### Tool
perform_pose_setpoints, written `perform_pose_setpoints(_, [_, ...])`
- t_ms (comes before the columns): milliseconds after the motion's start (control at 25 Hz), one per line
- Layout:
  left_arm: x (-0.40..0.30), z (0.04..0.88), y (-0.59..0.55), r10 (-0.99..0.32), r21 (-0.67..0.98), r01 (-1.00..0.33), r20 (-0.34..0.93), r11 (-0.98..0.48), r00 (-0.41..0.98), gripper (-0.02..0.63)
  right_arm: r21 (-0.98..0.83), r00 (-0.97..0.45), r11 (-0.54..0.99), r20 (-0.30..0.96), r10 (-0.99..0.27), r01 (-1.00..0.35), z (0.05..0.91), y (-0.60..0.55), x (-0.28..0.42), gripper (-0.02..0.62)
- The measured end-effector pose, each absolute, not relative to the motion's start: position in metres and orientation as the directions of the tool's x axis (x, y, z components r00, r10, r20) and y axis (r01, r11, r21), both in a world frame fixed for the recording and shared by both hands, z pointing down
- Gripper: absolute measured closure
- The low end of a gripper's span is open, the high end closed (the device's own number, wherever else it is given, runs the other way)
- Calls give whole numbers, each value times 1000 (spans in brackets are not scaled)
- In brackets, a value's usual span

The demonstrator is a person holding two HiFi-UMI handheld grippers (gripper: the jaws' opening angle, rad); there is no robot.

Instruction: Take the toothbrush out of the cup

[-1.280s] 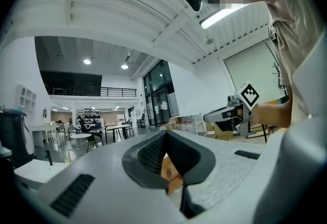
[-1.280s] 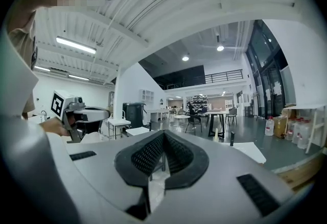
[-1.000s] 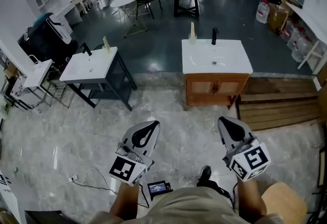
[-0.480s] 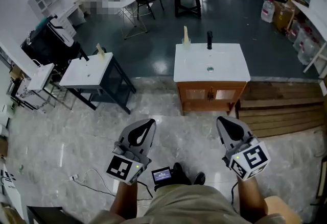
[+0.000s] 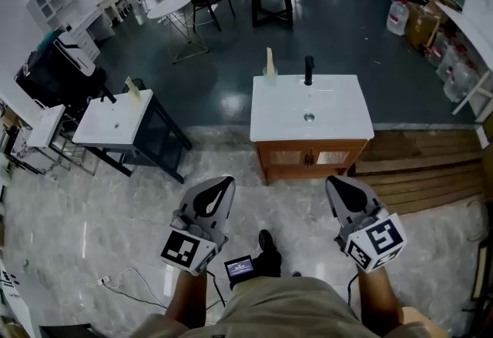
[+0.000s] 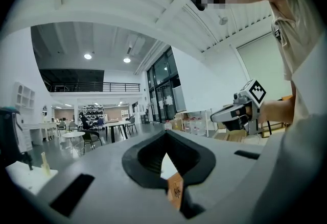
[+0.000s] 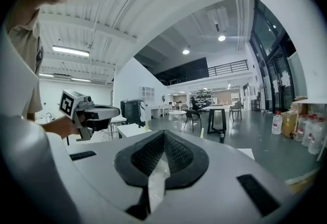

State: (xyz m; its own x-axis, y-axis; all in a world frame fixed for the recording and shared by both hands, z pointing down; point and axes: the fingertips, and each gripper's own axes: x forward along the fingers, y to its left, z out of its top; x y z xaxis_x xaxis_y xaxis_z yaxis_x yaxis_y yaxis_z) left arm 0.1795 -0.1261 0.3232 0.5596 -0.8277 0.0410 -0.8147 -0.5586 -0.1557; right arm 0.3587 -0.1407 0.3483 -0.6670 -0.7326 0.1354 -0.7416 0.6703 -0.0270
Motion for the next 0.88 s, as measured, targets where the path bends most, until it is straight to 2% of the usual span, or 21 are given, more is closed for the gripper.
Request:
perform_pose_setpoints(360, [116, 319, -249, -820, -145, -811, -2, -567, 573, 601, -10, -659, 666, 151, -737, -746, 347, -269, 296, 591])
perform_pose_setpoints(600, [91, 320, -307, -776, -144, -772, -39, -619, 629, 601, -1, -647, 655, 151, -747, -756, 340, -336, 249, 591])
perform_pose_setpoints(880, [67, 321, -350, -785, -109, -785, -54, -610, 617, 601, 15, -632, 645, 185, -753, -764, 347, -401, 230, 591])
